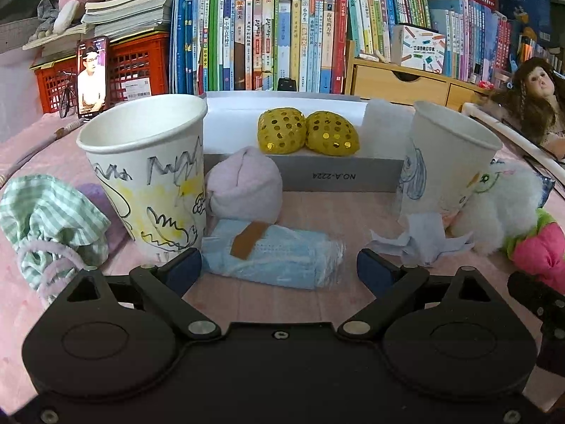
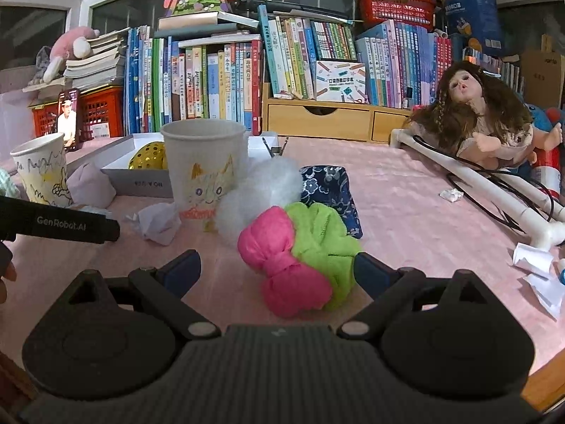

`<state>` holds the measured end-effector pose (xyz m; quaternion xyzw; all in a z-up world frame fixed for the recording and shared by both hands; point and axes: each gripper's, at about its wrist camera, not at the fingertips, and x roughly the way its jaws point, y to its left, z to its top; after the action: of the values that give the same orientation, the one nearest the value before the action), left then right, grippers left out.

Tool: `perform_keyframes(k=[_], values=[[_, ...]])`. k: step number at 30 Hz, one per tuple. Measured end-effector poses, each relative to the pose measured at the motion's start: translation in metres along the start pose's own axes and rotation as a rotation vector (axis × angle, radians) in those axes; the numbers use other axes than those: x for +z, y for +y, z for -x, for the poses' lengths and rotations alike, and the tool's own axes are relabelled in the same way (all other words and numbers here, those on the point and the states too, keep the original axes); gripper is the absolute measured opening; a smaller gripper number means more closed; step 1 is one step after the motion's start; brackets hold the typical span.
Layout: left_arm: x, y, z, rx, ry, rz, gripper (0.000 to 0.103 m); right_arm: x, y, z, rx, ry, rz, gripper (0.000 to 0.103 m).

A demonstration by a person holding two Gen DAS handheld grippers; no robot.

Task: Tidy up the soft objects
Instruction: 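Move the left tool to the blue wrapped packet while the right tool nears the pink-green bundle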

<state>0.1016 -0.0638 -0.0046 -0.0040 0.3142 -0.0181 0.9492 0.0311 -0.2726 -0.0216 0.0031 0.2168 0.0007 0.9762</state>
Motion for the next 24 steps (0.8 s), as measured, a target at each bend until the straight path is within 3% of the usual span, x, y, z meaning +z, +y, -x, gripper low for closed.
perform_keyframes(k=[6, 14, 24], values=[[-0.002, -0.006, 0.005, -0.010, 0.002, -0.047, 0.083, -0.001, -0.004, -0.003, -0.005, 0.007, -0.021, 0.098], [-0.012, -0.021, 0.027, -0.071, -0.001, -0.171, 0.082, -0.001, -0.005, -0.004, -0.012, 0.010, -0.032, 0.098], [-0.020, -0.031, 0.035, -0.038, -0.062, -0.250, 0.089, 0.001, -0.006, -0.004, -0.020, -0.001, -0.023, 0.098]])
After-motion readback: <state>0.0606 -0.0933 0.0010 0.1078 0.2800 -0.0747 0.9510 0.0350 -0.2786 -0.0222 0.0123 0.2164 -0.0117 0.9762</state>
